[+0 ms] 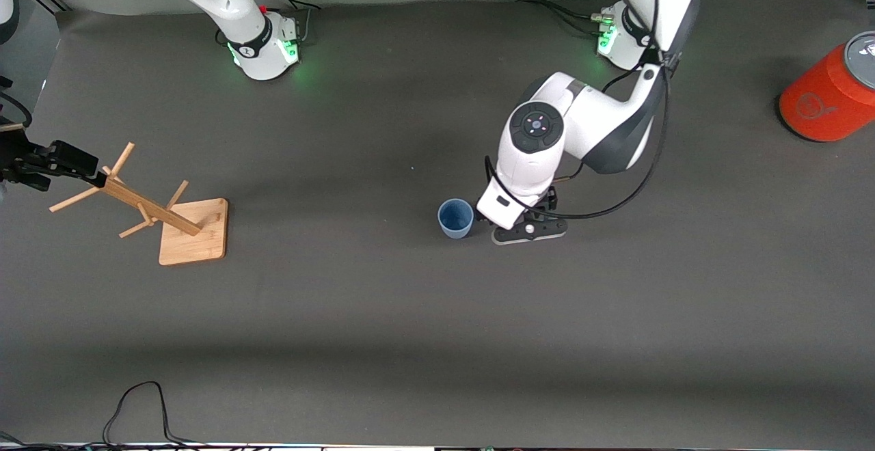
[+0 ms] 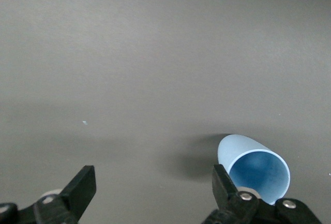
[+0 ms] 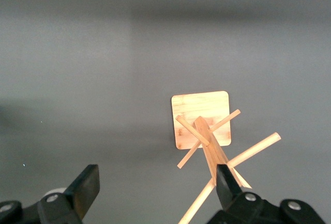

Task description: Rotate and upright cup with both arms

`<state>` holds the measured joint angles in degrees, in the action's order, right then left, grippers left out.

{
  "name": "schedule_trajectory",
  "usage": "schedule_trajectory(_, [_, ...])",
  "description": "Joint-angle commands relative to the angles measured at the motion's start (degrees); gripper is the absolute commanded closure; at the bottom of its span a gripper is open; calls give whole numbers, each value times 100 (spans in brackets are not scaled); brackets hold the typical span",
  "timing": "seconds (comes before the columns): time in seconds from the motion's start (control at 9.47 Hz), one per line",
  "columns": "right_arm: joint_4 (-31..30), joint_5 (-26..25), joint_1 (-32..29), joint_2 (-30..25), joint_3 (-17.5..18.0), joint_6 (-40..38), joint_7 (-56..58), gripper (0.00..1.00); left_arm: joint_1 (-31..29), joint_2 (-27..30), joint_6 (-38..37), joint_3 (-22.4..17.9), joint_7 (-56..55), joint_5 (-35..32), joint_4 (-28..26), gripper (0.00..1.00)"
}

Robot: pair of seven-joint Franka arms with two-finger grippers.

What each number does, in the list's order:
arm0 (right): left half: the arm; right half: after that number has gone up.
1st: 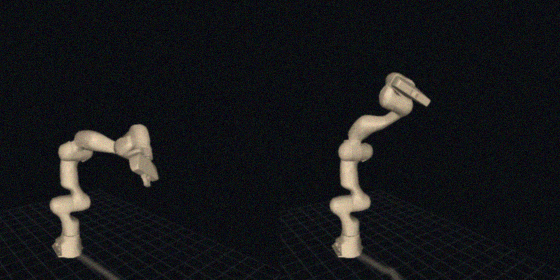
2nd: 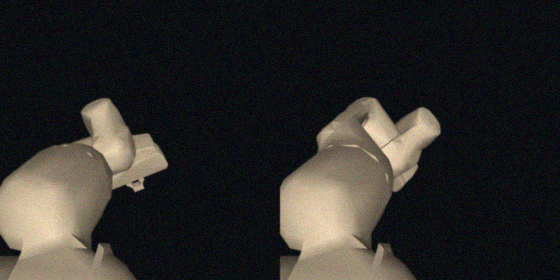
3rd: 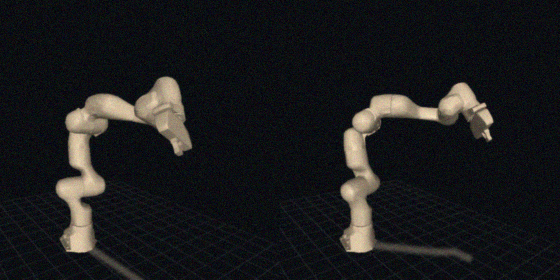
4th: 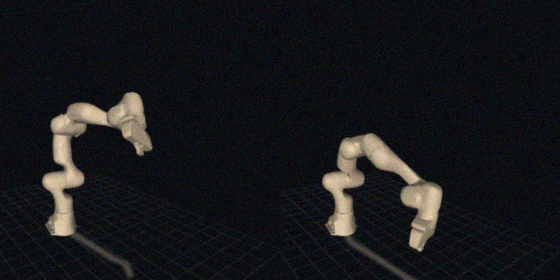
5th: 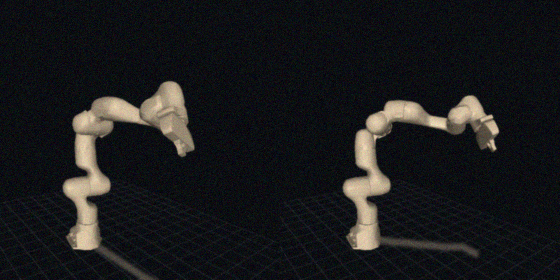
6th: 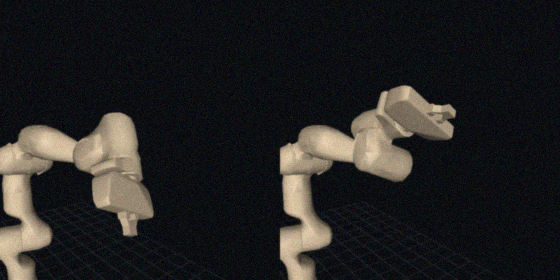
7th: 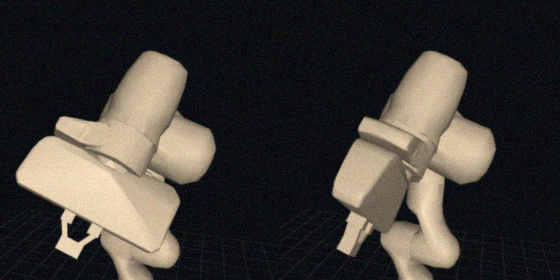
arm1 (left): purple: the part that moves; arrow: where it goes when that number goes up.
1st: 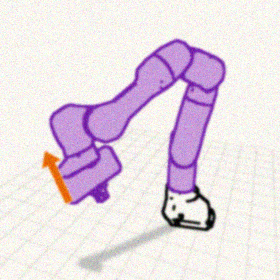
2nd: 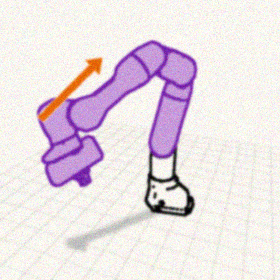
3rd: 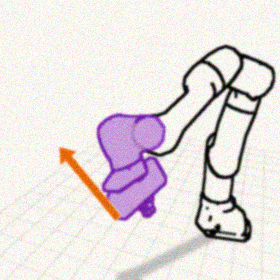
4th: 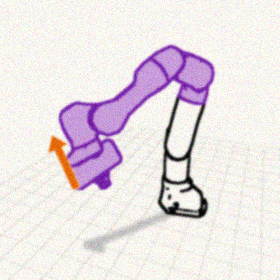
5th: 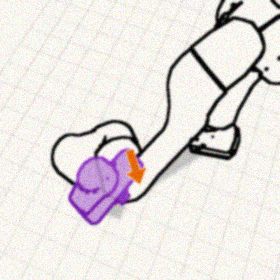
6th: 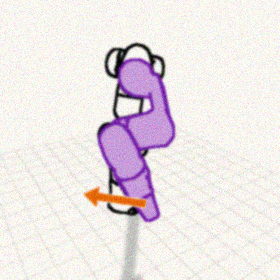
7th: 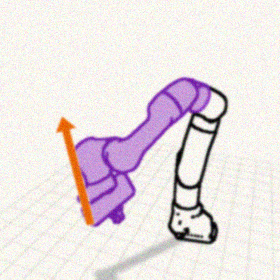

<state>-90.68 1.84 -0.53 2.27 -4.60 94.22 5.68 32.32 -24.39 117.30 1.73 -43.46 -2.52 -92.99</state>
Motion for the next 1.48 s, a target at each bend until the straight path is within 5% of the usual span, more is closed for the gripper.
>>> schedule_trajectory(0.0, [7,1,0,-25,-6,44,-59,0,-469,494,-600,12,694,198,-9,0])
schedule_trajectory(0.95, [-2,-8,-18,-43,-6,-17,-76,0,-2342,2920,-1244,-15,2376,146,-1476,0])
schedule_trajectory(1.37, [-20,1,35,-25,2,-35,-120,0,-2952,3396,-1850,-198,3448,234,-1407,0])
